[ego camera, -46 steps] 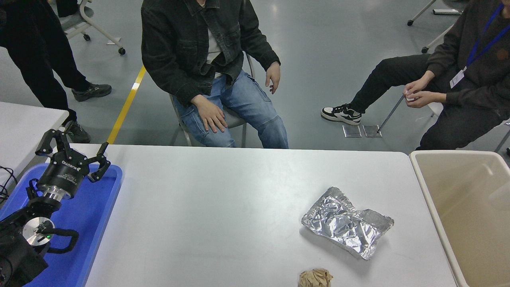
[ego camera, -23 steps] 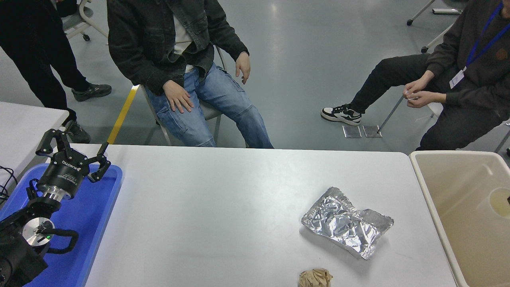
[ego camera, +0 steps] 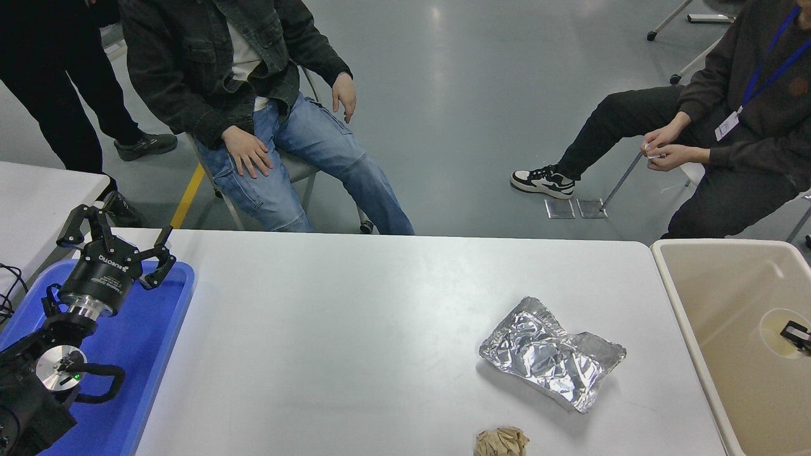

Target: Clean the table surface

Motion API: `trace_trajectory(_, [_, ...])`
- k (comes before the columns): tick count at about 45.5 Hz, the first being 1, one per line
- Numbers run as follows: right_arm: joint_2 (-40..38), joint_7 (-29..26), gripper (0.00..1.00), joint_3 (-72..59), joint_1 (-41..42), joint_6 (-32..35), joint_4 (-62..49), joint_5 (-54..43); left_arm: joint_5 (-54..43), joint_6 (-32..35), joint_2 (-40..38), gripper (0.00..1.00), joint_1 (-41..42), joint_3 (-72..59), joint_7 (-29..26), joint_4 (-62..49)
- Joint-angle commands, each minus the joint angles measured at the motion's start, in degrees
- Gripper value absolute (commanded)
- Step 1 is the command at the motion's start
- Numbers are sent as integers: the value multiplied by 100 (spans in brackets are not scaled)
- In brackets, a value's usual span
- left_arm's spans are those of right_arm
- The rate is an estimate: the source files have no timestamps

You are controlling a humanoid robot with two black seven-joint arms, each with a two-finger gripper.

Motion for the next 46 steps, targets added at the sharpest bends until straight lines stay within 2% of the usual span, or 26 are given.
trace_trajectory(1, [29, -38, 0, -9, -62, -261, -10, 1, 0, 0, 0, 100, 0, 0, 0, 0])
trace_trajectory(3, [20, -46, 0, -27, -54, -332, -10, 1, 0, 0, 0, 100, 0, 0, 0, 0])
trace_trajectory(4, [20, -47, 4, -35, -62, -367, -19, 1, 0, 0, 0, 100, 0, 0, 0, 0])
trace_trajectory(8, [38, -47, 55, -9, -54, -411, -124, 10, 0, 0, 0, 100, 0, 0, 0, 0])
trace_trajectory(9, [46, -47, 72, 0, -54, -411, -150, 10, 0, 0, 0, 100, 0, 0, 0, 0])
trace_trajectory(10, [64, -47, 95, -9, -54, -411, -159, 10, 0, 0, 0, 100, 0, 0, 0, 0])
trace_trajectory(11, [64, -47, 100, -9, -54, -411, -159, 10, 0, 0, 0, 100, 0, 0, 0, 0])
trace_trajectory(46, [-6, -3, 100, 26, -1, -437, -493, 45, 0, 9, 0, 100, 0, 0, 0, 0])
